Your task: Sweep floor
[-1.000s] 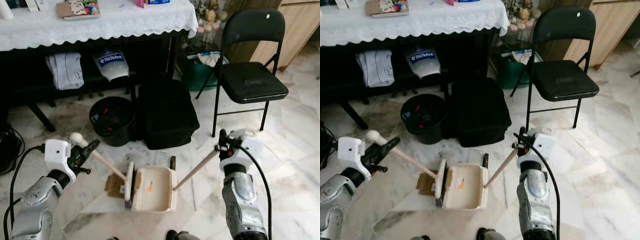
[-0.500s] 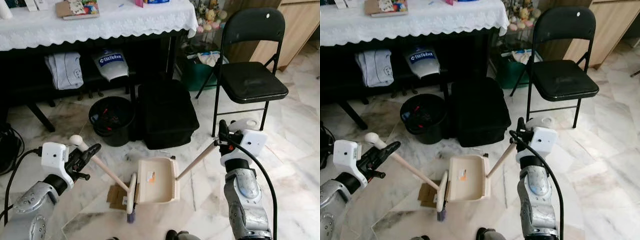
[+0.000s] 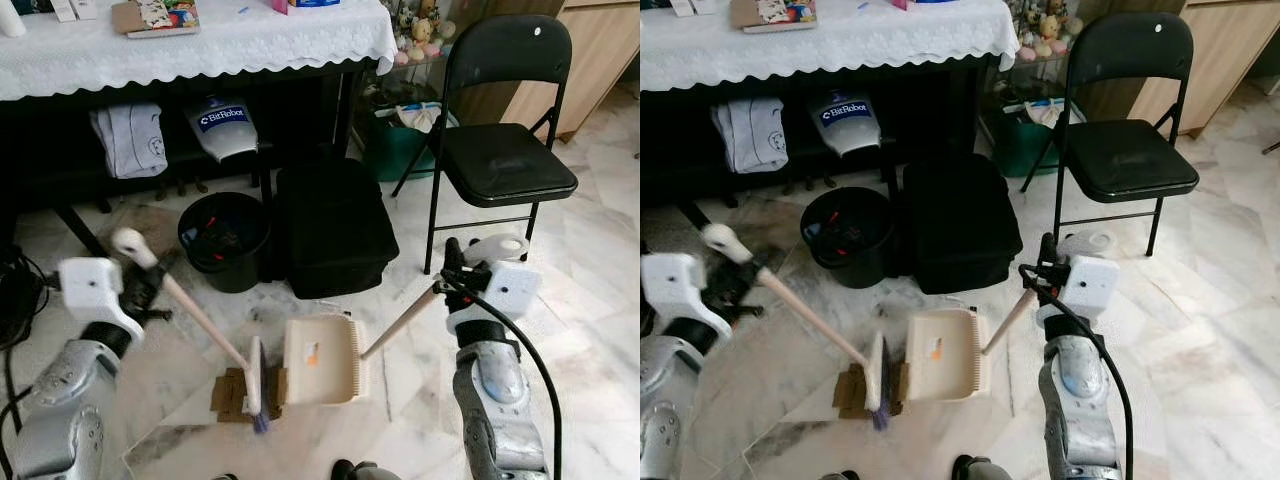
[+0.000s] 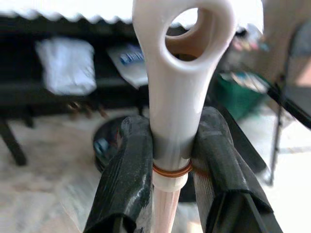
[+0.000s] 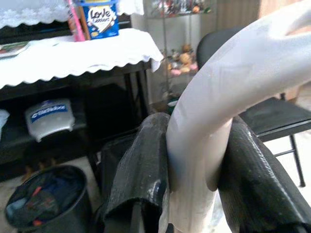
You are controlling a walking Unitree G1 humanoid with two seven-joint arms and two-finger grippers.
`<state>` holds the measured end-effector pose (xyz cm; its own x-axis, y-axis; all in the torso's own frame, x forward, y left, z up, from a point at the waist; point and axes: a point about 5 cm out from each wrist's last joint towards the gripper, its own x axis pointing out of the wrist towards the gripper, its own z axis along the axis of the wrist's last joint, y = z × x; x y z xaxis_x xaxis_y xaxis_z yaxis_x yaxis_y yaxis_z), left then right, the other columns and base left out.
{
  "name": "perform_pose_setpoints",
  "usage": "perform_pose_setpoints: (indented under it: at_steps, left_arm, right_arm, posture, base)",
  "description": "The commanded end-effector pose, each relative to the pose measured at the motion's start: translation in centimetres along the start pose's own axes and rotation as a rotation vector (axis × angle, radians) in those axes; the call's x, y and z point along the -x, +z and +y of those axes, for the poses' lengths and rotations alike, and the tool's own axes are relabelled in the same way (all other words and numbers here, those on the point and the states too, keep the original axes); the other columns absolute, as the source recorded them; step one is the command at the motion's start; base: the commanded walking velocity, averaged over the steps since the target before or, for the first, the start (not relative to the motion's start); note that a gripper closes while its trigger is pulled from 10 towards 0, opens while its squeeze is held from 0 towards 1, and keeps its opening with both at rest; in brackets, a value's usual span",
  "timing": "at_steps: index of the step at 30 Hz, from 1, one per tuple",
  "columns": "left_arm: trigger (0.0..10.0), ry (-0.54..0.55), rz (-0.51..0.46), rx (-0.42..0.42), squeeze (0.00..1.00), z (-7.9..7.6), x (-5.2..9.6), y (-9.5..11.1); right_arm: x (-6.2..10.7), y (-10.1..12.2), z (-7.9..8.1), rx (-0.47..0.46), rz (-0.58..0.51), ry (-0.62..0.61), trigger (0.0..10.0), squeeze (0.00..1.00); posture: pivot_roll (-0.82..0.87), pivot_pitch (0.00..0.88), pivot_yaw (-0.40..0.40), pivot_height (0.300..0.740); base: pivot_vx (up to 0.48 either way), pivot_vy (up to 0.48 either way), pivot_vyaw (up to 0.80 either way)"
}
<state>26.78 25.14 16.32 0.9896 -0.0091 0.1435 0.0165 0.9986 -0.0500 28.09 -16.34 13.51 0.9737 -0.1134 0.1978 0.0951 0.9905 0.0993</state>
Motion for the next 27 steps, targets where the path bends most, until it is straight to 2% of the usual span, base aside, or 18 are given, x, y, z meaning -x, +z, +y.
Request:
perform_pose_setpoints:
  at_steps: [1,5,15,21,27]
  left_arm:
    - [10.0,0.028,-0.043,-0.026,0.05,0.4,0.1,0.6]
    - [10.0,0.066,-0.075,-0.064,0.05,0.5,0.0,0.8]
    - [10.0,0.134,-0.116,-0.121,0.05,0.0,-1.1,0.2]
    - [10.0,0.142,-0.125,-0.148,0.06,-0.3,-1.6,-0.4]
    - [10.0,0.141,-0.127,-0.161,0.06,-0.5,-1.9,-1.0]
  right_arm:
    - [0.1,1.5,-0.2,0.004,-0.077,-0.008,10.0,0.0]
    - [0.8,0.9,-0.5,0.013,-0.048,-0.021,10.0,0.0]
    - [2.1,-2.7,-1.2,0.033,0.069,-0.067,10.0,0.0]
    - [2.8,-4.7,-1.2,0.038,0.125,-0.079,10.0,0.0]
    - [3.1,-5.5,-1.1,0.042,0.139,-0.081,10.0,0.0]
  posture:
    - [-0.02,0.154,-0.033,0.74]
    - [-0.02,0.152,-0.034,0.74]
    - [-0.02,0.157,-0.03,0.74]
    - [-0.02,0.167,-0.027,0.74]
    - [-0.01,0.18,-0.025,0.74]
  base:
    - [0.0,0.0,0.0]
    - [0.0,0.0,0.0]
    - [0.0,0.0,0.0]
    - [0.0,0.0,0.0]
    - [0.0,0.0,0.0]
